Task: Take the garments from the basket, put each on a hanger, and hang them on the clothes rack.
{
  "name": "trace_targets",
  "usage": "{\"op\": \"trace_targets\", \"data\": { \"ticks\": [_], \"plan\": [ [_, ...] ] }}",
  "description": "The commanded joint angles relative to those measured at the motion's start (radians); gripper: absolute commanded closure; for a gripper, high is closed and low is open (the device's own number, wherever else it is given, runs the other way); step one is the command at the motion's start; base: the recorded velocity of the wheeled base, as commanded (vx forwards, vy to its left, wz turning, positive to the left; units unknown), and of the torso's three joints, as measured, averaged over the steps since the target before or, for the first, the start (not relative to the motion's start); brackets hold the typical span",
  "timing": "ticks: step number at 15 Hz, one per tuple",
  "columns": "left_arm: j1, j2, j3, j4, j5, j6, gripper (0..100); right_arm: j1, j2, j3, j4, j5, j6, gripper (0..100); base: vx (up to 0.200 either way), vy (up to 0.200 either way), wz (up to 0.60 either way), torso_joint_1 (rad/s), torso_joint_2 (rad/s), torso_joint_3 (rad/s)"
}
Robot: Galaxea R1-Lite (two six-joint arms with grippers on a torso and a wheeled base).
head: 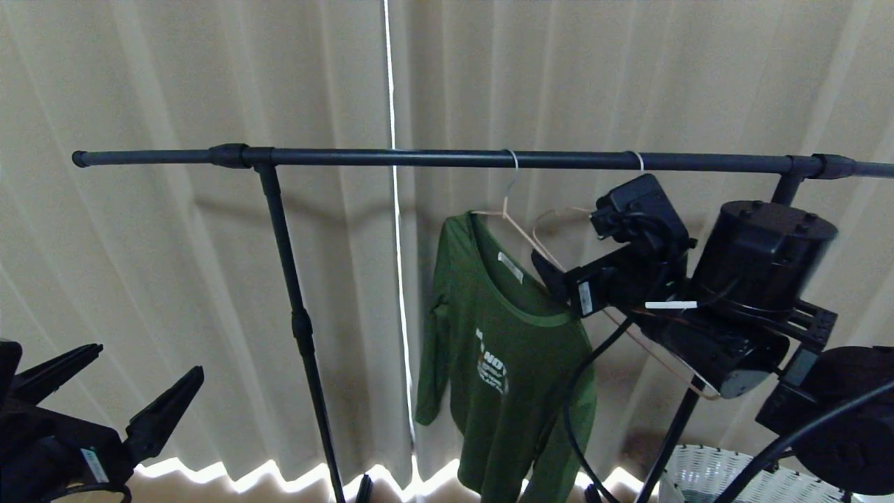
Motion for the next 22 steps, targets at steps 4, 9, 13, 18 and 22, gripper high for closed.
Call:
{"op": "trace_targets", "data": {
  "ticks": [4,9,13,18,22],
  "plan": [
    [0.103,-0.07,-0.043,0.002,0.001,0.042,0,-0.128,-0.307,0.222,0.014,-0.001,0.002,0,0.0,0.0,0.0,0.0,0.0,0.0],
    [0.172,-0.084,-0.023,0.002,0.001,0.103,0,-0.205,-0.52,0.318,0.122,0.021,-0.004,0,0.0,0.0,0.0,0.0,0.0,0.0],
    [0.172,-0.081,-0.002,0.002,-0.001,0.095,0,-0.207,-0.691,0.331,0.431,0.019,0.001,0,-0.05,0.0,0.0,0.002,0.0,-0.001],
    [0.174,-0.084,0.026,0.002,-0.001,0.085,0,-0.263,-0.706,0.395,0.447,0.028,0.002,0,-0.2,0.0,0.0,0.005,0.0,0.001],
    [0.175,-0.105,0.04,0.002,-0.001,0.052,0,-0.323,-0.661,0.421,0.447,0.063,0.005,0,-0.2,0.0,0.0,0.001,0.0,0.004]
  ]
}}
